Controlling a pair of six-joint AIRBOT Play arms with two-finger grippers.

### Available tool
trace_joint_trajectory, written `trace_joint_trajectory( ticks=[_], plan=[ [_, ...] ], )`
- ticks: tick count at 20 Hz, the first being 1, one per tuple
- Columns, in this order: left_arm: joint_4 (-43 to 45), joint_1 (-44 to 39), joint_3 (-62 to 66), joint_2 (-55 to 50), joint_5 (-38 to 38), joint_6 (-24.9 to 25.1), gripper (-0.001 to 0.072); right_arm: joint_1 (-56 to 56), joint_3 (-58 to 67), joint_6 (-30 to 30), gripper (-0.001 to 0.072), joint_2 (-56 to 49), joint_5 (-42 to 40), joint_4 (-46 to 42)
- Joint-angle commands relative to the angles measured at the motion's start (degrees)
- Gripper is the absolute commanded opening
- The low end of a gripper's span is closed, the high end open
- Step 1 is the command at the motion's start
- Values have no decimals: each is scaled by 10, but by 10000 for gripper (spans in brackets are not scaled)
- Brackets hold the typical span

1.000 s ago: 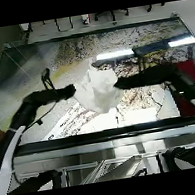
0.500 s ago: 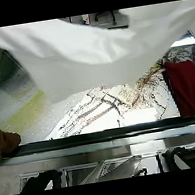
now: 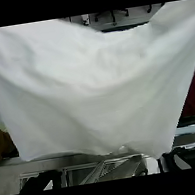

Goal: Fold the shirts.

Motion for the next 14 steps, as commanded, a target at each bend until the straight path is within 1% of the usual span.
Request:
trace_joint_trajectory(
  ticks=[1,3,4,6,8,11,14],
  plan=[
    [88,0,-11,-118,104,-7,14,12,-34,-4,20,-111,-17,2],
    [124,9,-65,-180,107,-7,13,14,-57,-4,20,-190,-4,1],
    [128,19,-95,-212,103,-7,14,14,-64,-3,20,-229,1,1],
    [126,48,-154,-270,75,-7,14,19,-67,-3,20,-305,10,3],
    [122,81,-192,-320,35,-11,14,31,-67,-3,20,-360,40,17],
    [87,113,-197,-389,-21,-12,13,59,-67,-3,21,-417,96,16],
    [66,120,-160,-460,-36,-11,14,72,-67,-2,21,-466,104,16]
  ],
)
